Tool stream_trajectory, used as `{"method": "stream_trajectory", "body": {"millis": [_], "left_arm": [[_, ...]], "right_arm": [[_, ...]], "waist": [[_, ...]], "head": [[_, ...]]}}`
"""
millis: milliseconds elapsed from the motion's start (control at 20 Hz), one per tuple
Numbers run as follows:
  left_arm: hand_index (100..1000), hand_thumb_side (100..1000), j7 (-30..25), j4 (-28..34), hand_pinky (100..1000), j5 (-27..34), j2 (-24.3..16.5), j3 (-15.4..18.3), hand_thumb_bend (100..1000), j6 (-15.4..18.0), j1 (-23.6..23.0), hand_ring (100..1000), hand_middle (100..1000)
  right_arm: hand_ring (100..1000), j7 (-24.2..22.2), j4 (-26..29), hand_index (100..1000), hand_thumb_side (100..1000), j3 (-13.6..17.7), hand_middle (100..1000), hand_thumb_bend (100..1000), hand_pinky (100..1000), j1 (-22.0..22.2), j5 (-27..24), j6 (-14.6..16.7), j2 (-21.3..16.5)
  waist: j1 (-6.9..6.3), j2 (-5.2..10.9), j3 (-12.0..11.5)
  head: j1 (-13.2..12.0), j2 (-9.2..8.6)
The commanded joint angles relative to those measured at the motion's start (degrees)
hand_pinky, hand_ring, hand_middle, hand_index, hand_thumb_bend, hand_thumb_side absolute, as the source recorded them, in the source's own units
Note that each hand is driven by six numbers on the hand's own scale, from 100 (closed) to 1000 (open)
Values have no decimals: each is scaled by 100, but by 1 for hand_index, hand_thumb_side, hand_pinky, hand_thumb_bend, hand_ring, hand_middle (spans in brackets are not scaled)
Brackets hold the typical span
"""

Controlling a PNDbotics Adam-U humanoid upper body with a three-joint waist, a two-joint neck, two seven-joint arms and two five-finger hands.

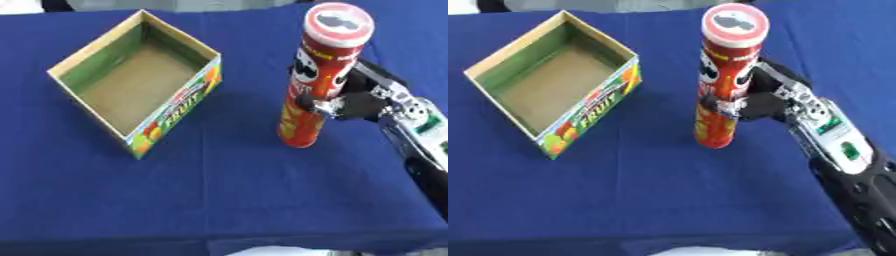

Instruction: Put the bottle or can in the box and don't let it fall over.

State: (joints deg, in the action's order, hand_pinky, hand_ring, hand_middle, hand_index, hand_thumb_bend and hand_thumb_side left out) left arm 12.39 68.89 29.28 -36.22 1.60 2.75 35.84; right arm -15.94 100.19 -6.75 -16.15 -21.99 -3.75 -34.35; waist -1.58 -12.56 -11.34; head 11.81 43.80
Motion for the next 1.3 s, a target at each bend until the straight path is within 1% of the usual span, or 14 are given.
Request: {"method": "stream_trajectory", "body": {"millis": [50, 100, 150, 300, 900, 1300], "left_arm": [[901, 1000, -13, 74, 749, 12, -162, 42, 541, 7, 74, 931, 898], [901, 1000, -14, 73, 749, 11, -162, 42, 541, 6, 73, 931, 898], [900, 1000, -15, 73, 749, 11, -162, 42, 541, 5, 72, 931, 898], [899, 1000, -19, 70, 749, 10, -160, 42, 541, 2, 67, 931, 899], [899, 1000, -34, 63, 749, 1, -157, 31, 538, -7, 59, 931, 900], [898, 1000, -37, 73, 750, -5, -176, 33, 538, -9, 54, 932, 900]], "right_arm": [[899, 32, 169, 383, 100, 66, 808, 100, 861, -83, -49, -4, -112], [899, 44, 186, 382, 100, 68, 813, 100, 861, -85, -61, -10, -115], [901, 56, 205, 368, 100, 70, 846, 100, 861, -86, -74, -16, -119], [904, 96, 258, 337, 100, 85, 868, 100, 863, -90, -106, -29, -126], [899, 167, 384, 312, 100, 96, 855, 100, 860, -129, -166, -75, -135], [896, 250, 620, 299, 100, 113, 852, 100, 858, -229, -268, -120, -198]], "waist": [[-14, 76, 5], [-13, 77, 6], [-11, 77, 6], [-4, 82, 9], [-4, 99, 28], [0, 108, 29]], "head": [[-3, 31], [-4, 31], [-4, 31], [-13, 31], [26, 31], [18, 31]]}}
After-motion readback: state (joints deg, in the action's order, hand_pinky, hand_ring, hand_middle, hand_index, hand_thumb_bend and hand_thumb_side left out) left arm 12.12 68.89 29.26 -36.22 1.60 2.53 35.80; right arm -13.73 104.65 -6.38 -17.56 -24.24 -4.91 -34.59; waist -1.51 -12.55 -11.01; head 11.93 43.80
